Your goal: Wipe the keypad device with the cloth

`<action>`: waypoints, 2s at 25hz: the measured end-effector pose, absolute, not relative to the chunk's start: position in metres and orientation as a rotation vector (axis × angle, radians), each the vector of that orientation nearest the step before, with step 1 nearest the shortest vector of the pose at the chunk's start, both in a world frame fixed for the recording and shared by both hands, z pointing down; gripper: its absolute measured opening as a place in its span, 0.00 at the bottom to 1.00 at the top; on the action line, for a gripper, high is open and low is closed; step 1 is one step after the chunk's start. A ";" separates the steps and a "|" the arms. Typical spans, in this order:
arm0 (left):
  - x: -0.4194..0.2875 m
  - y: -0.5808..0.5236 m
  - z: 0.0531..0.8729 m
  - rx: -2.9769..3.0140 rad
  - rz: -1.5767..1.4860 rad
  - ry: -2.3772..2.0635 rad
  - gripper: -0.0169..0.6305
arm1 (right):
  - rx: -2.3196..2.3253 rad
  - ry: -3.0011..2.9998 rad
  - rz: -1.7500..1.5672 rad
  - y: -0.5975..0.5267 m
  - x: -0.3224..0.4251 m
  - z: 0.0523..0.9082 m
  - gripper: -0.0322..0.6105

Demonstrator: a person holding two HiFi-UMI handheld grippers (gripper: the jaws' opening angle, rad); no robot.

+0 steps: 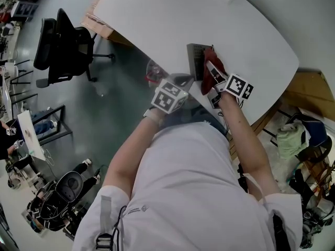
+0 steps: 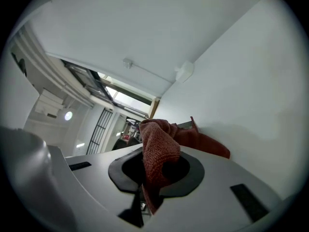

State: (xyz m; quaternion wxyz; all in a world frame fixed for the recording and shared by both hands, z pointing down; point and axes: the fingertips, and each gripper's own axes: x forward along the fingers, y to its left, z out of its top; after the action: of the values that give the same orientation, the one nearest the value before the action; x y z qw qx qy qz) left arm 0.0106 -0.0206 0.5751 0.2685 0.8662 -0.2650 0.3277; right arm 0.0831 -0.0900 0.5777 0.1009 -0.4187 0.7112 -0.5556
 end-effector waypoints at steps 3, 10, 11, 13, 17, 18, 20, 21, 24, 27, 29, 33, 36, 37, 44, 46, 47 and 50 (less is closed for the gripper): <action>0.010 -0.021 0.577 2.341 0.899 -0.710 0.04 | -1.161 2.213 -1.615 -0.095 0.054 0.560 0.14; 0.012 -0.019 0.574 2.332 0.886 -0.704 0.04 | -1.181 2.324 -1.622 -0.096 0.040 0.557 0.14; 0.012 -0.019 0.574 2.333 0.880 -0.701 0.04 | -1.189 2.337 -1.622 -0.095 0.040 0.558 0.14; 0.012 -0.020 0.574 2.334 0.875 -0.699 0.04 | -1.209 2.358 -1.622 -0.095 0.039 0.560 0.14; 0.013 -0.020 0.572 2.327 0.860 -0.706 0.04 | -1.209 2.354 -1.654 -0.097 0.040 0.565 0.14; 0.013 -0.020 0.572 2.325 0.855 -0.707 0.04 | -1.203 2.347 -1.662 -0.097 0.040 0.566 0.14; 0.012 -0.019 0.573 2.325 0.846 -0.710 0.04 | -1.195 2.332 -1.673 -0.096 0.042 0.568 0.14; 0.011 -0.020 0.574 2.328 0.840 -0.714 0.04 | -1.197 2.325 -1.677 -0.096 0.042 0.570 0.14; 0.007 -0.020 0.574 2.322 0.831 -0.723 0.04 | -1.216 2.307 -1.685 -0.099 0.046 0.576 0.14; 0.008 -0.020 0.573 2.318 0.823 -0.727 0.04 | -1.239 2.283 -1.707 -0.100 0.055 0.584 0.14; 0.009 -0.020 0.573 2.320 0.815 -0.730 0.04 | -1.252 2.256 -1.731 -0.101 0.063 0.591 0.14; 0.009 -0.021 0.574 2.320 0.800 -0.740 0.04 | -1.283 2.227 -1.751 -0.103 0.075 0.603 0.14; 0.007 -0.021 0.574 2.311 0.798 -0.737 0.04 | -1.312 2.218 -1.756 -0.103 0.081 0.610 0.14; 0.006 -0.020 0.574 2.310 0.796 -0.737 0.04 | -1.320 2.214 -1.759 -0.103 0.083 0.612 0.14; 0.006 -0.022 0.577 2.312 0.786 -0.746 0.04 | -1.365 2.176 -1.780 -0.104 0.097 0.628 0.14; 0.006 -0.022 0.577 2.309 0.786 -0.745 0.04 | -1.382 2.162 -1.782 -0.104 0.102 0.632 0.14; 0.006 -0.022 0.577 2.310 0.783 -0.745 0.04 | -1.391 2.153 -1.784 -0.104 0.104 0.634 0.14; 0.006 -0.023 0.576 2.309 0.778 -0.743 0.04 | -1.413 2.126 -1.798 -0.103 0.111 0.639 0.14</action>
State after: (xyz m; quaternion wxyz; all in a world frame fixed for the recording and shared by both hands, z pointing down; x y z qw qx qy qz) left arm 0.0061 -0.0226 0.5758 0.2928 0.8667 -0.2791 0.2919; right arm 0.1108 -0.1034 0.6393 0.0097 -0.4526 0.6809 -0.5758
